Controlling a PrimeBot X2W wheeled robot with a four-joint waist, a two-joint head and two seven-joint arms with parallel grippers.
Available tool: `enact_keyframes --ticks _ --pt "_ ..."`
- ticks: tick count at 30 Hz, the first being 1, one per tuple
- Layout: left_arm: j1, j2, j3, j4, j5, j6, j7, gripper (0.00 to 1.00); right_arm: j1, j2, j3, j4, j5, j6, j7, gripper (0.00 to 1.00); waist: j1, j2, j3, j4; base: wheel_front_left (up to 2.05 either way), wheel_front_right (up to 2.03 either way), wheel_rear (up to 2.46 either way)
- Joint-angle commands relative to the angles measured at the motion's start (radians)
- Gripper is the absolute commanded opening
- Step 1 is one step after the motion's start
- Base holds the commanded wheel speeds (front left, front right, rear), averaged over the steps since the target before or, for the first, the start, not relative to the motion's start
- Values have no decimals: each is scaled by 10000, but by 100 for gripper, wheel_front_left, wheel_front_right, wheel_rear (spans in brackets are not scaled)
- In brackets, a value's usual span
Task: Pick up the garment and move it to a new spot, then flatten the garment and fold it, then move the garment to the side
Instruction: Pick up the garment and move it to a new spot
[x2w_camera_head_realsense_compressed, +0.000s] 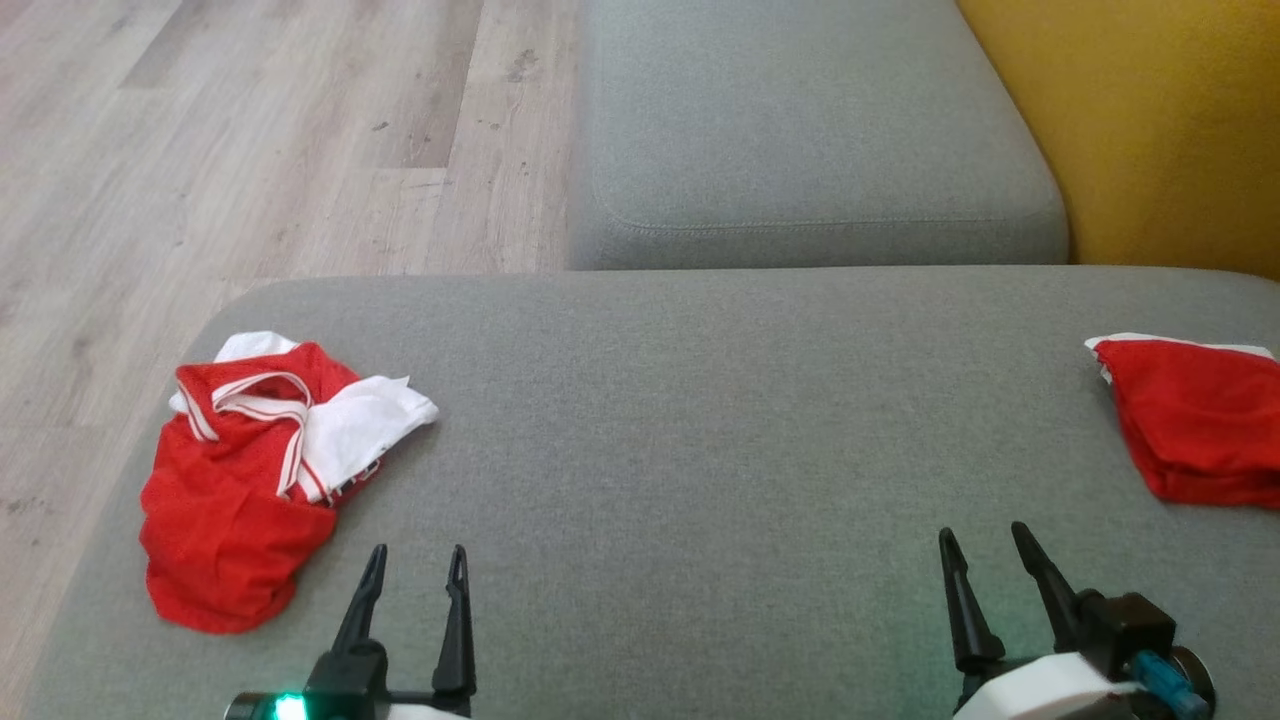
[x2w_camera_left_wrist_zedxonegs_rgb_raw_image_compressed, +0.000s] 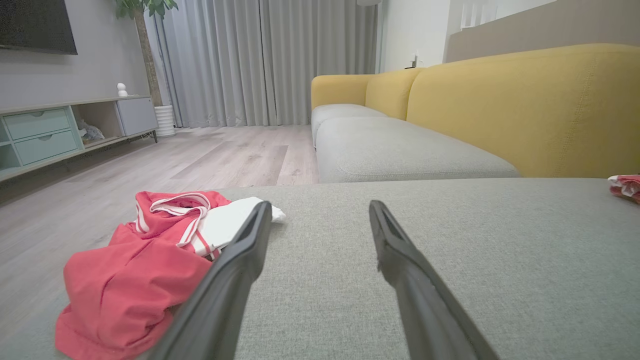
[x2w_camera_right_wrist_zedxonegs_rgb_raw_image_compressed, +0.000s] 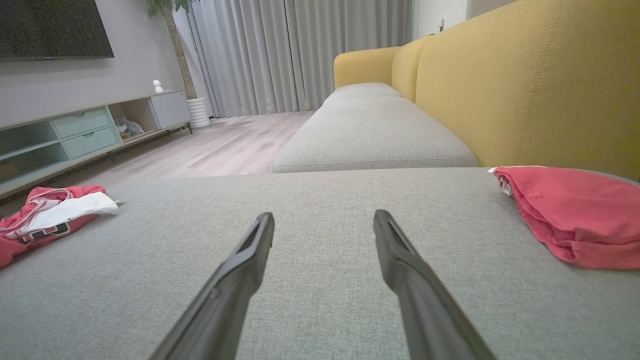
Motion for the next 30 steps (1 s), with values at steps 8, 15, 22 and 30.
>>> enact_keyframes --ticks 8,15,22,30 --pt "-436 -48 505 -118 113 -114 -51 100 -307 49 232 -272 -117 65 -135 100 0 -1 -86 -140 0 0 0" --pt "-440 -55 504 -146 204 -84 -51 100 -226 54 311 -193 77 65 -135 100 0 -1 -117 16 0 0 0" --pt "-444 -58 562 -309 295 -42 -51 100 -118 55 169 -259 307 65 -135 100 0 -1 15 1180 0 0 0" --pt "-275 48 1193 -632 388 19 -51 100 -145 56 -107 -431 332 65 -135 100 0 -1 235 3031 0 0 0"
